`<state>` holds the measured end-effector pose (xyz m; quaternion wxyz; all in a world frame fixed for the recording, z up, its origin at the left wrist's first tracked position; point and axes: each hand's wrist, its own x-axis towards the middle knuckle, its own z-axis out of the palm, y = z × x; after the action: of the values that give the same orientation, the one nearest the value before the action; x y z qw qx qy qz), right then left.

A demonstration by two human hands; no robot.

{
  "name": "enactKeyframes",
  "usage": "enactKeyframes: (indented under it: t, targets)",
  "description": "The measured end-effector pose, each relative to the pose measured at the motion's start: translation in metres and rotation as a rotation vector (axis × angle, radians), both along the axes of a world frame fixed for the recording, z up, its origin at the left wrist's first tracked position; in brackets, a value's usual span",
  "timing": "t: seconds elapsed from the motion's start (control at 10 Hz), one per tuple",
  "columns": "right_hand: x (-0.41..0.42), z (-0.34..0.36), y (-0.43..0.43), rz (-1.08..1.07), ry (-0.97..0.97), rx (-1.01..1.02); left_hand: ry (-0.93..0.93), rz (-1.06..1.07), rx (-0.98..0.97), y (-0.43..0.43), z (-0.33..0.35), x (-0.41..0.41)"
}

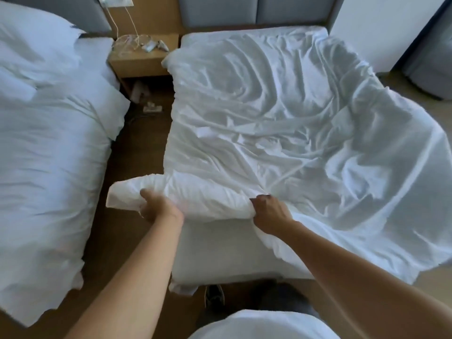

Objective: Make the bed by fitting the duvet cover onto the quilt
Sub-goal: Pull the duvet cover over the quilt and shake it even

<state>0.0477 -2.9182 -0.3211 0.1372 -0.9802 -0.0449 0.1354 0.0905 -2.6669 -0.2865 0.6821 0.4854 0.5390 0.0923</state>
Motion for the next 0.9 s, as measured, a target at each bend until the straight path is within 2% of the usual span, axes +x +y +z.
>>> enactKeyframes:
  t: [0.1,0.2,0.3,0.4,0.5,0.6,0.7,0.8,0.9]
  targets:
    - [0.018,0.003,-0.020,-0.001,-0.057,0.078,0.013,0.006,-0.131,-0.031,0.004,0.001]
    - [0.035,0.007,-0.039,-0.065,0.014,0.135,0.080,-0.055,-0.153,-0.064,0.003,0.002]
    - [0.031,0.014,-0.047,-0.093,-0.220,0.110,0.012,0.003,-0.142,-0.086,0.011,0.013]
    - [-0.008,0.003,-0.024,-0.016,-0.301,0.523,-0.121,0.038,-0.177,-0.099,0.027,0.029]
    - [-0.028,-0.010,-0.010,-0.566,0.847,1.355,-0.159,0.006,-0.137,-0.107,0.037,0.044]
    - [-0.018,-0.032,-0.020,-1.197,1.163,2.253,-0.163,0.006,-0.105,-0.098,0.034,0.054]
    - [0.020,-0.030,-0.019,-1.490,0.847,2.489,-0.102,-0.078,-0.056,-0.084,0.022,0.057]
    - [0.045,-0.029,-0.013,-1.934,0.600,2.384,-0.083,-0.127,-0.065,-0.066,0.013,0.063]
    - [0.045,-0.044,-0.009,-2.096,0.452,2.277,-0.065,-0.182,-0.058,-0.033,0.007,0.079]
